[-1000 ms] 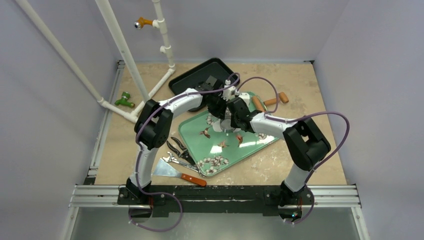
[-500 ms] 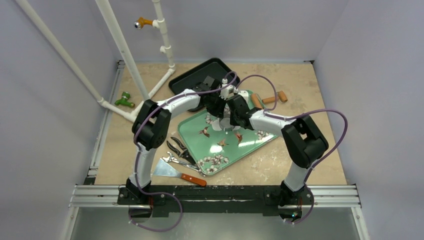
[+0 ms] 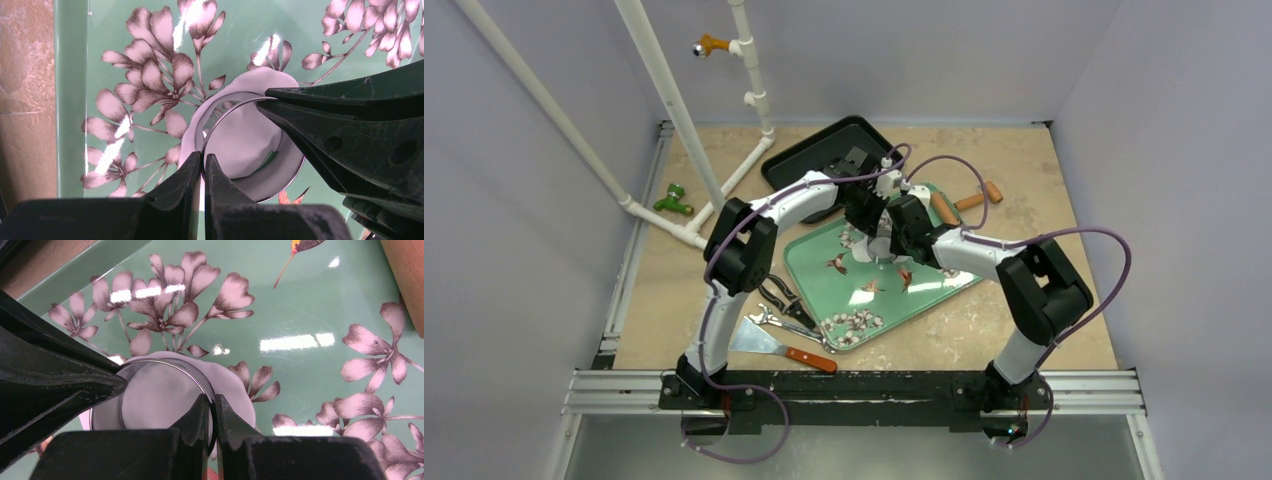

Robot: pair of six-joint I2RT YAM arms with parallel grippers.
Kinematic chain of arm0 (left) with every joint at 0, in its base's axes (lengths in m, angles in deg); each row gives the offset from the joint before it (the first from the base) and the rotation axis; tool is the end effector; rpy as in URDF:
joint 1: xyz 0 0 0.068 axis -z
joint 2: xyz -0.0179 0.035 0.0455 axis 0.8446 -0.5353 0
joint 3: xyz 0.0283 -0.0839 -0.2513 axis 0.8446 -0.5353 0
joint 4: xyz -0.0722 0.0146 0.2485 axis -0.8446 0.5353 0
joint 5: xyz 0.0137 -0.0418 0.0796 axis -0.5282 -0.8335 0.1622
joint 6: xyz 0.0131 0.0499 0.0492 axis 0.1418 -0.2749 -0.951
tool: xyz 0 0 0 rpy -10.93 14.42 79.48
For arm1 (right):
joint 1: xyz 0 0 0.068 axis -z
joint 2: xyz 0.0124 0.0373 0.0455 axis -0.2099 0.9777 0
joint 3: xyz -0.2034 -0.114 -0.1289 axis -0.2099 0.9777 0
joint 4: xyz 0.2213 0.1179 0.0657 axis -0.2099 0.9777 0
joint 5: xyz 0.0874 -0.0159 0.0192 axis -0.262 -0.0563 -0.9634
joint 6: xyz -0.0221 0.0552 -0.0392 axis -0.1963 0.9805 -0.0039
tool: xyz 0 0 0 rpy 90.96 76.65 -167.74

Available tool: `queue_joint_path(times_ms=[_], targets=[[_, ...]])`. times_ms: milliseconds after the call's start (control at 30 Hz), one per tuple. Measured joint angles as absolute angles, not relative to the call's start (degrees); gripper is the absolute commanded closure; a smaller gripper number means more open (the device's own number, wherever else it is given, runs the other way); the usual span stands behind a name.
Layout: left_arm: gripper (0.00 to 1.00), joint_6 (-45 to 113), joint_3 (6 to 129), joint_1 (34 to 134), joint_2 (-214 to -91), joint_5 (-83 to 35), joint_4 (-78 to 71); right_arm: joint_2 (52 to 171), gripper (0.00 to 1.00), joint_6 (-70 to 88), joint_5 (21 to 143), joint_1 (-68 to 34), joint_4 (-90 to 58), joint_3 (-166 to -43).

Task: Roll out the dumpling wrappers from the dough

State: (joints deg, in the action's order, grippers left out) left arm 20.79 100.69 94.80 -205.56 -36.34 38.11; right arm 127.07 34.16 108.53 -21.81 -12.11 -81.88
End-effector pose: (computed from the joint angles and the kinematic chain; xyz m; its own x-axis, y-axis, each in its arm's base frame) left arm 0.3741 -0.3100 0.1638 -0.6913 0.5481 -0.4709 0.7107 0.6336 -0.3057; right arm 0.3041 0.1812 0.1472 -0.7107 0.1238 -0.6925 0.0370 0.9896 0.1390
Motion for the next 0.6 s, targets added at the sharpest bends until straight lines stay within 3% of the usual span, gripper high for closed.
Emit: queue_joint_path(times_ms=[233,367,600], targets=[[1.0,20.6,100.4,94.8,-205.6,-36.2,37.8,127.0,0.99,34.2,108.5,-21.8,-12.1,-81.9],[1.0,20.0,100.4,94.8,-205.6,-36.2,37.8,126.7,0.82,34.2,108.1,-21.7,-11.8,-81.9],[1.0,18.0,100.5,95.2,-205.5,-35.6,38.0,121.8,0.75,33.7,108.4,-21.4,-10.0,-82.4]])
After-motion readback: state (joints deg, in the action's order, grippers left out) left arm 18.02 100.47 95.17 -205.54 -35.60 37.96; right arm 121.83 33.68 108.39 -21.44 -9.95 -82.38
